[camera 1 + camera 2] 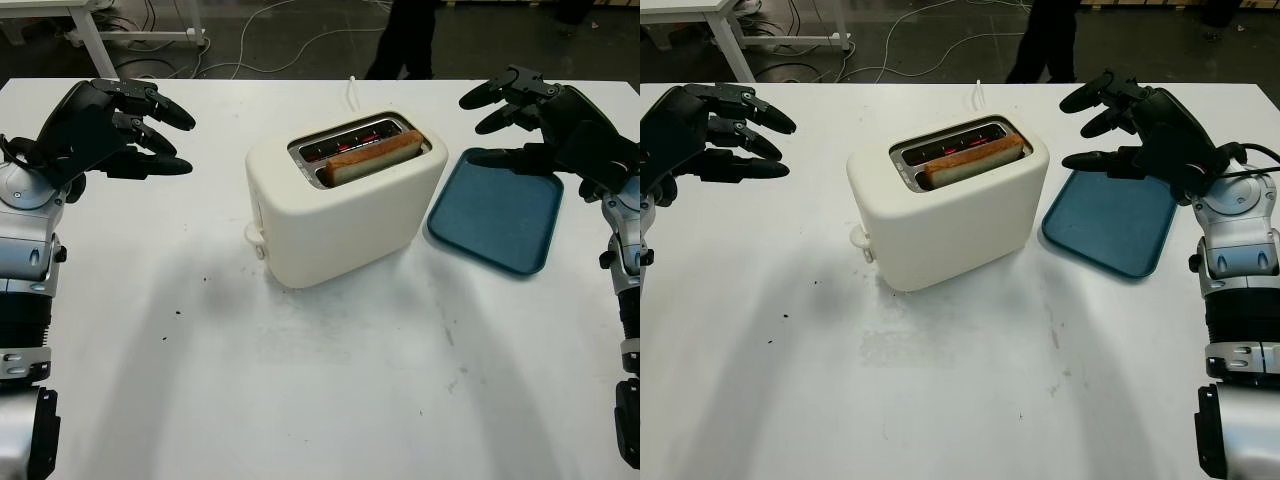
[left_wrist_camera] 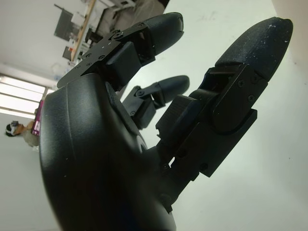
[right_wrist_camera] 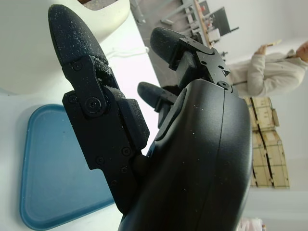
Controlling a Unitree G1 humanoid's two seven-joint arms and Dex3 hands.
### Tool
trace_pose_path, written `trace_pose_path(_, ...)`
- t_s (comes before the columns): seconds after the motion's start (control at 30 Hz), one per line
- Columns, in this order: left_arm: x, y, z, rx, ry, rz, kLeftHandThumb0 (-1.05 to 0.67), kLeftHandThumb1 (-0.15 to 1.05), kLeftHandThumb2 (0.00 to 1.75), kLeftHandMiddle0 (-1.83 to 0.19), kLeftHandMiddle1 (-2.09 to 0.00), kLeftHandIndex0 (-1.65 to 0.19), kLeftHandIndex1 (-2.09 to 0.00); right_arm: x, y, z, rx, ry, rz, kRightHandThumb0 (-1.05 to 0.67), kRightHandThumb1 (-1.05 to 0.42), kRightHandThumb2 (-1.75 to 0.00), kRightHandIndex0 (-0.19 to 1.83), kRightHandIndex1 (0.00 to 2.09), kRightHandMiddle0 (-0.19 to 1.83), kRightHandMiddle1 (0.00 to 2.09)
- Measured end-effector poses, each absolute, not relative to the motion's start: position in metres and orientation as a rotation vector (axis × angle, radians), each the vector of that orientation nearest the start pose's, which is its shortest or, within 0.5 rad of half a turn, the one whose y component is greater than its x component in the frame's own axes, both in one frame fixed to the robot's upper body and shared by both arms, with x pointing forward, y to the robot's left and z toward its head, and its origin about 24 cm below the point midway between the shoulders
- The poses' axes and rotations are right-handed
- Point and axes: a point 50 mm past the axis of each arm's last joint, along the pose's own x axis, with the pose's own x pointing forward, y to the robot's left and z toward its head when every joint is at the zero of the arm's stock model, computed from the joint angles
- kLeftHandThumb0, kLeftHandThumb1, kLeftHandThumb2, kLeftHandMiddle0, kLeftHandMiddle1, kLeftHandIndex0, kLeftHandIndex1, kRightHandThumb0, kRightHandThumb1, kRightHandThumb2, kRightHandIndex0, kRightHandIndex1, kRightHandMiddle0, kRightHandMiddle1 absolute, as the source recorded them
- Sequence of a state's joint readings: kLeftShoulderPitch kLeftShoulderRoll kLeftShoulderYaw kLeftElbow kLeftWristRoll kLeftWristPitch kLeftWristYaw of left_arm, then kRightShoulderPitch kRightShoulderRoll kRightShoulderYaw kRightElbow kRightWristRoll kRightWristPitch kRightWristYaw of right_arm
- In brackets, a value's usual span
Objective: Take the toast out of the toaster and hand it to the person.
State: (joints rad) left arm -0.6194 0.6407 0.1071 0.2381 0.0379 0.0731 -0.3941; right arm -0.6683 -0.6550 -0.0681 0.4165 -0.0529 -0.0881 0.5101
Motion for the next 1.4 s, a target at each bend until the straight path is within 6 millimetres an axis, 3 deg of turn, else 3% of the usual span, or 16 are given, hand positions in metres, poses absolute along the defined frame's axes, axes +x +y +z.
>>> trace_pose_path(1.4,0.3393,0.2542,0.2149,0.646,-0.235,-0.156,-1.05,0.56,0.00,-0.82,-0.87,-0.84,-0.68,0.3488,-0.2547,0.2025,-0.702,-0.207,0.292,-0.91,-0.84,0.00,0.09,1.29,0.17,1.00)
